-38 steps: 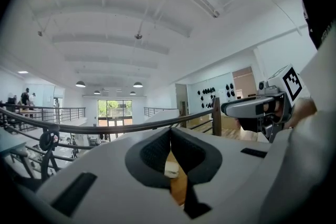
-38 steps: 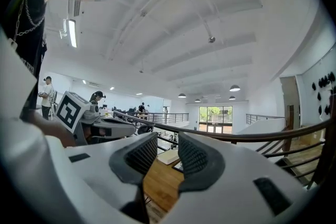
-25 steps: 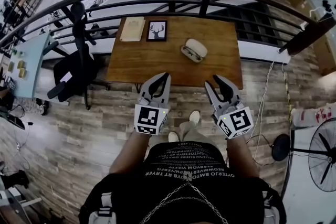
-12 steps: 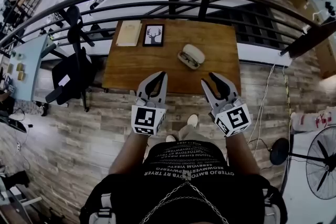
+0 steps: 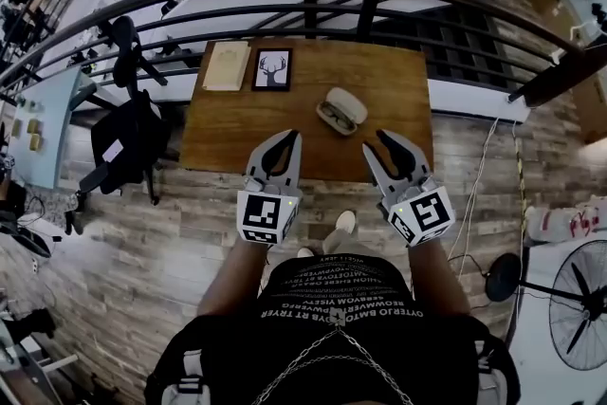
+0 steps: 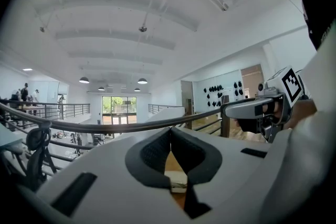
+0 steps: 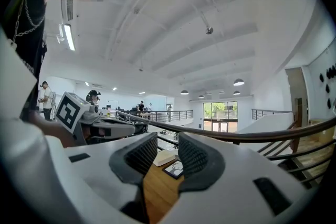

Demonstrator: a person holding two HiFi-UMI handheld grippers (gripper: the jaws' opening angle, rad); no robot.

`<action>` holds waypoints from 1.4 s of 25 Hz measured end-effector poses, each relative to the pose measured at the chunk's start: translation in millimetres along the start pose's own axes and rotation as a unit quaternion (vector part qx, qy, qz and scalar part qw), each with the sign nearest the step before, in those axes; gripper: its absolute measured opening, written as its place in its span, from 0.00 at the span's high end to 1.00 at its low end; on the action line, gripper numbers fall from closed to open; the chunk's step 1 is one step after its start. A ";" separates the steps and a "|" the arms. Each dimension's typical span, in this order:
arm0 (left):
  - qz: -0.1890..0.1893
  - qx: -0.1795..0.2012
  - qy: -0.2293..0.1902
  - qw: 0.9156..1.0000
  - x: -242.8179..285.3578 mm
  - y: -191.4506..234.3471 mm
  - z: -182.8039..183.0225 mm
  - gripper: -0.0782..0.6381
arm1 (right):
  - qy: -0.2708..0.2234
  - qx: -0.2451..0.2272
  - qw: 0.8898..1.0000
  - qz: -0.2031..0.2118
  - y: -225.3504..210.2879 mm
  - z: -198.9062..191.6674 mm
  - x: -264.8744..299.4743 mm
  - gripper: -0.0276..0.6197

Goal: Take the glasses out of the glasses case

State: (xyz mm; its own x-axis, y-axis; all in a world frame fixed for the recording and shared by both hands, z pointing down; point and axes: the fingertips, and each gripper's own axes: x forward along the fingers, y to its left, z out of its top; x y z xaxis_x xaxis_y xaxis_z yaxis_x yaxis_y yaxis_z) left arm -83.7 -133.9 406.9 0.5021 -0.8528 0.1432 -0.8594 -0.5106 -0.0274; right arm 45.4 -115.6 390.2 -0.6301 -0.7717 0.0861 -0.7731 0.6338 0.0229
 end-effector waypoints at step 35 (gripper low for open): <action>0.033 0.014 -0.003 0.999 110.9 -13.8 27.9 0.85 | -0.018 -0.006 0.999 0.046 -108.2 9.2 30.1 0.78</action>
State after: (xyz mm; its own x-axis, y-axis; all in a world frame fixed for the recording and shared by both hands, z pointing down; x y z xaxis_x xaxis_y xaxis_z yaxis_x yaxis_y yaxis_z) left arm -13.4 -224.5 395.6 0.4447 -0.8854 0.1352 -0.8878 -0.4557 -0.0640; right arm 109.4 -208.0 381.2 -0.7000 -0.7121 0.0534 -0.7118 0.7018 0.0282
